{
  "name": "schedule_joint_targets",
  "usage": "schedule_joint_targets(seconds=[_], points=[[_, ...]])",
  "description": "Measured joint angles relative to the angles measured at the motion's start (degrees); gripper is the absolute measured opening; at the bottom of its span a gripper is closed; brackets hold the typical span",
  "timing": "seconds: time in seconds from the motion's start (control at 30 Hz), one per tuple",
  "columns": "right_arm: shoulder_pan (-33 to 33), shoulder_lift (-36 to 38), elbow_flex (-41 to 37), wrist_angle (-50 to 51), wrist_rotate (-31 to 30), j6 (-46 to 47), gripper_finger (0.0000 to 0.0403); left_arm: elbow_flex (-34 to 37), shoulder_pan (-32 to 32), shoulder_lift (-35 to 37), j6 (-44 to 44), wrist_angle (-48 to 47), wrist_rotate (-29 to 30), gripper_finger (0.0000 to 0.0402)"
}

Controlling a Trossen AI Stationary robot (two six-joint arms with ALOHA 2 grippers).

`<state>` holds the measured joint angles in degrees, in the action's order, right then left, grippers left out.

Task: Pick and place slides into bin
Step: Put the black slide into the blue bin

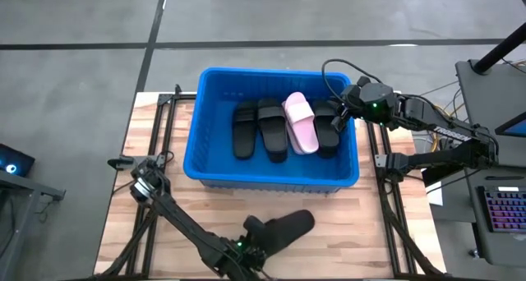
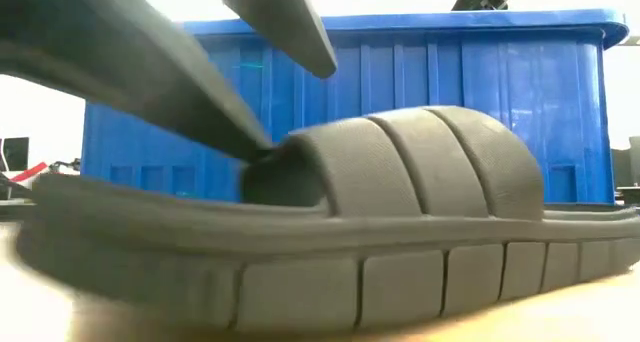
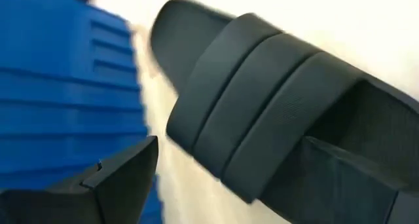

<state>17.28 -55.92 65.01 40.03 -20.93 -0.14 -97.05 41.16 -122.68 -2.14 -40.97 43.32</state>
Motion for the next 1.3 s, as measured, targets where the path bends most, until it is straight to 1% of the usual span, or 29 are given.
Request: schedule_joint_targets(seconds=[0.07,0.27,0.43,0.53,0.67,0.83,0.97,1.13,1.2,1.3], points=[[0.0,0.0,0.0,0.0,-0.1,-0.1,0.0057,0.4,-0.7,0.0,-0.3,0.1,0.7,0.0356],[0.0,0.0,0.0,0.0,-0.1,-1.4,0.0057,1.0,-1.2,-0.1,0.1,0.0,0.1,0.0356],[0.0,0.0,0.0,0.0,-0.1,-1.9,0.0057,2.6,-1.0,-0.1,2.8,0.0,0.2,0.0356],[0.0,0.0,0.0,0.0,-0.1,-2.5,0.0057,4.5,-0.4,-0.1,6.0,0.2,0.7,0.0356],[0.0,0.0,-0.1,0.0,-0.1,-2.5,0.0057,6.5,-0.3,-0.1,11.9,5.4,3.8,0.0356],[0.0,0.0,-0.1,0.1,-0.1,-2.5,0.0057,7.1,-1.5,-0.1,18.8,14.8,5.2,0.0356],[0.0,0.0,-0.1,0.1,-0.1,-2.9,0.0057,8.4,-2.4,-0.1,19.6,20.1,5.1,0.0356],[0.0,0.0,-0.1,0.1,-0.1,-3.0,0.0057,8.5,-4.2,-0.1,19.6,21.1,5.2,0.0355],[0.0,0.0,-0.1,0.1,-0.1,-3.0,0.0057,8.5,-4.9,-0.1,19.6,21.2,5.1,0.0346],[0.0,0.0,-0.1,0.1,-0.1,-3.1,0.0057,8.6,-5.8,-0.1,19.6,22.5,5.0,0.0311]])
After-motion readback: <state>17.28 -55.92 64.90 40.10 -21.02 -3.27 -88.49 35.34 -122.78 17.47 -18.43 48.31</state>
